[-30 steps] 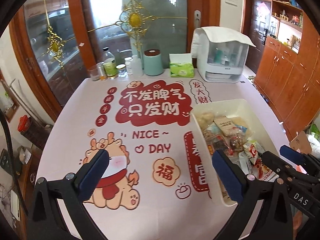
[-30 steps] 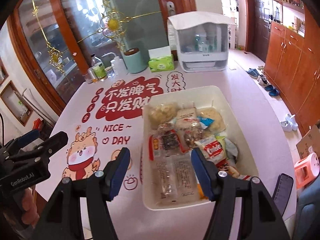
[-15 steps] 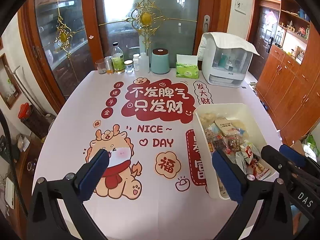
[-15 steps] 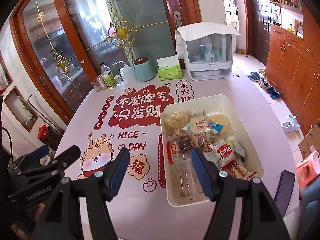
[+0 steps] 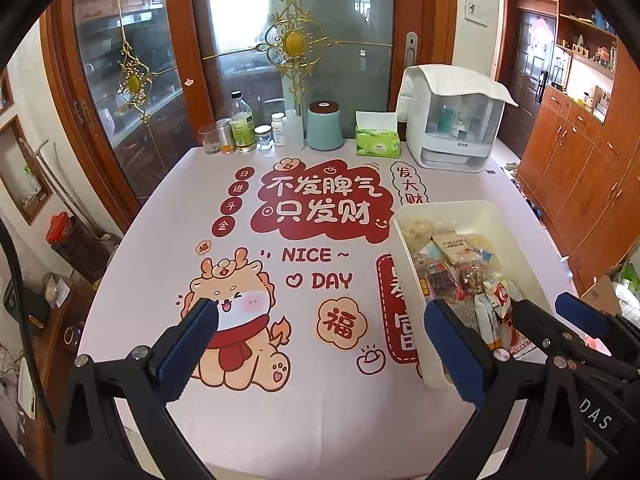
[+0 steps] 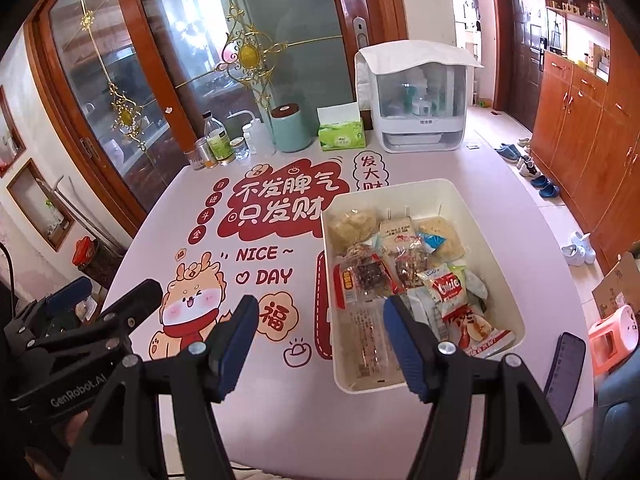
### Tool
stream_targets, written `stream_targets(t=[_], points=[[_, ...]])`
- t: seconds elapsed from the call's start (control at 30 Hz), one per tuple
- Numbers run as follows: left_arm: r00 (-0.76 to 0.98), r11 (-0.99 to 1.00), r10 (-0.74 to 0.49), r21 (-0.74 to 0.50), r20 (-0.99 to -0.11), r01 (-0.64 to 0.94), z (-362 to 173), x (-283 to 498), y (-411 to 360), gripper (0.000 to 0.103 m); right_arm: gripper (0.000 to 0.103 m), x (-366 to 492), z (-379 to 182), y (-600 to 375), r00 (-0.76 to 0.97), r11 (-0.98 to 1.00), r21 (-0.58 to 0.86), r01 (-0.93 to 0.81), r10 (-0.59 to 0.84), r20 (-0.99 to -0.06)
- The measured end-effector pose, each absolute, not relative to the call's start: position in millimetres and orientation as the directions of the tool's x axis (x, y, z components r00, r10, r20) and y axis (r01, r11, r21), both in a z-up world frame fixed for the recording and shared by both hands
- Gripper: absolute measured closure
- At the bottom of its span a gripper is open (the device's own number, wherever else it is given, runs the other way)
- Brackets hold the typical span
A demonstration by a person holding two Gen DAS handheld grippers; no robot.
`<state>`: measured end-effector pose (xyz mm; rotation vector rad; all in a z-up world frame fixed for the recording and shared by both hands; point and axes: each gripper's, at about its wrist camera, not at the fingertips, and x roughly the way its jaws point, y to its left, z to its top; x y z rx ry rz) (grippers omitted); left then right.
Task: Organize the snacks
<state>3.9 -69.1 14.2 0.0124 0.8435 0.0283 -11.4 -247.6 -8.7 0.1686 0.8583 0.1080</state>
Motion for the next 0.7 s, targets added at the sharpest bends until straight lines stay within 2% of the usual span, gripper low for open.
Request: stream_targets(t=[0.7], points=[[0.646,0.998,0.061,0.046,-0.761,-0.039,12,-7,-63,0.001,0.038,-23,-10,-239,0.639,0.977,0.202,-0.061,0.194,-0.744]])
